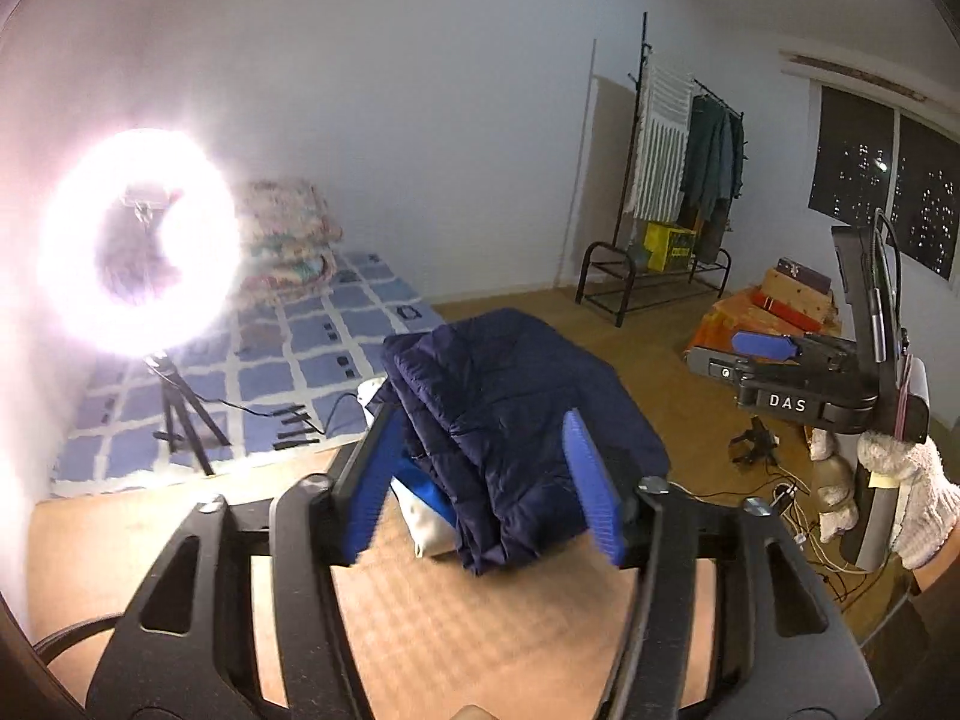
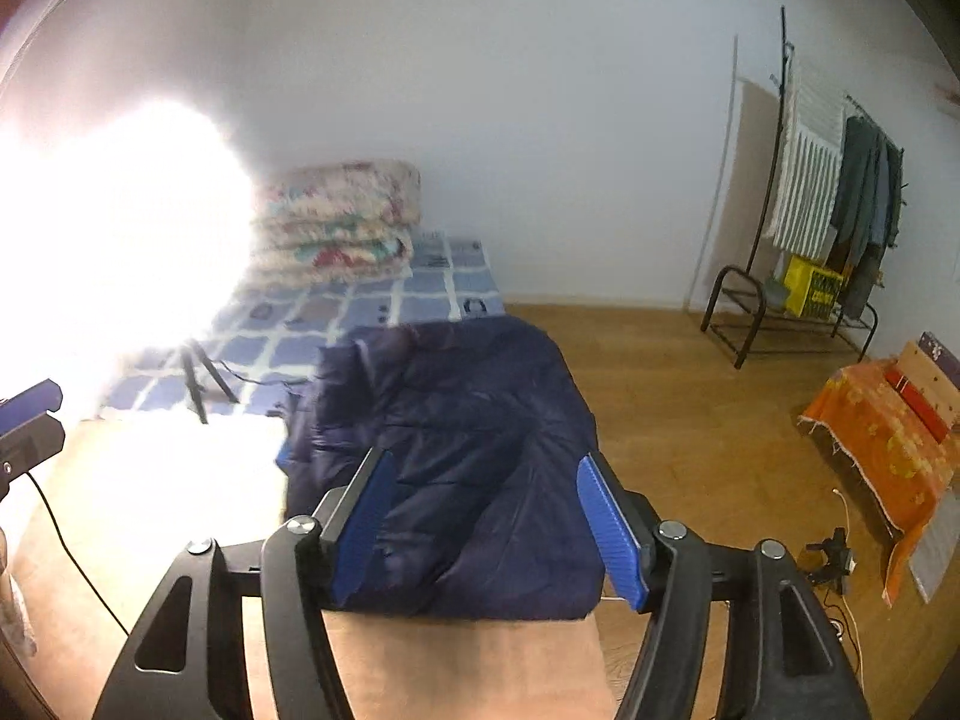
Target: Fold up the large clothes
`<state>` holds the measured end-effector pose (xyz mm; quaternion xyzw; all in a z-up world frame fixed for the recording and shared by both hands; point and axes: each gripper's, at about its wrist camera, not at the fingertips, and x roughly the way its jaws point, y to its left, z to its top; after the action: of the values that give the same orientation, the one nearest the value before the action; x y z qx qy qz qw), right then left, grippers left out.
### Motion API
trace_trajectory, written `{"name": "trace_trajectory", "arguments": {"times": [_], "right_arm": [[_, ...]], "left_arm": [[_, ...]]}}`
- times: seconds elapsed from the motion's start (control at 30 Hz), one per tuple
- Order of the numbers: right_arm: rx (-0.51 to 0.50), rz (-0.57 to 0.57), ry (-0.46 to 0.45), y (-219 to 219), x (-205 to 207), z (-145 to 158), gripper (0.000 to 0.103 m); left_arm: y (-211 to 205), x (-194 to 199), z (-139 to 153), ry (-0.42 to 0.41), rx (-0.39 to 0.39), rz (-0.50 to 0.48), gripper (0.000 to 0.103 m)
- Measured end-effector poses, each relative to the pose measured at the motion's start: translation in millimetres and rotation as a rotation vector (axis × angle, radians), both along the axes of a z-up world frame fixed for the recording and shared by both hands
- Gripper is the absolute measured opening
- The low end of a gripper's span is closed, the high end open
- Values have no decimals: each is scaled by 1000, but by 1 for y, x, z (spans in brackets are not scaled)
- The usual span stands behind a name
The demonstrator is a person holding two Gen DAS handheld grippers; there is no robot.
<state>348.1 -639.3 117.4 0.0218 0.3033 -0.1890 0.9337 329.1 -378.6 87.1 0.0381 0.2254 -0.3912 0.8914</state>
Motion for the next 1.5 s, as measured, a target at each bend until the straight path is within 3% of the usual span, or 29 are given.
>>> {"name": "trace_trajectory", "arguments": {"times": [0.13,0.3,0.5,0.6,0.7,0.83,1.2,1.33,1.5], "right_arm": [[-19,-9,-26,23,-33,18,68],[-21,-34,-55,54,-78,33,82],[-63,-52,-51,95,-119,32,89],[-72,-50,-56,116,-138,27,95],[-68,-64,-79,131,-157,22,102],[-43,-70,-111,147,-179,11,103],[-46,-89,-143,171,-201,-30,103],[-51,-92,-124,176,-199,-46,103],[-91,-91,-112,183,-197,-55,103]], "left_arm": [[25,-46,22,-52,5,-7,59],[58,-94,33,-94,1,5,65],[93,-140,28,-84,15,19,69],[110,-163,23,-100,23,40,82],[126,-178,15,-98,31,54,83],[140,-199,2,-107,64,62,91],[171,-219,-28,-85,33,119,102],[171,-219,-42,-83,91,118,103],[176,-222,-54,-70,106,133,103]]}}
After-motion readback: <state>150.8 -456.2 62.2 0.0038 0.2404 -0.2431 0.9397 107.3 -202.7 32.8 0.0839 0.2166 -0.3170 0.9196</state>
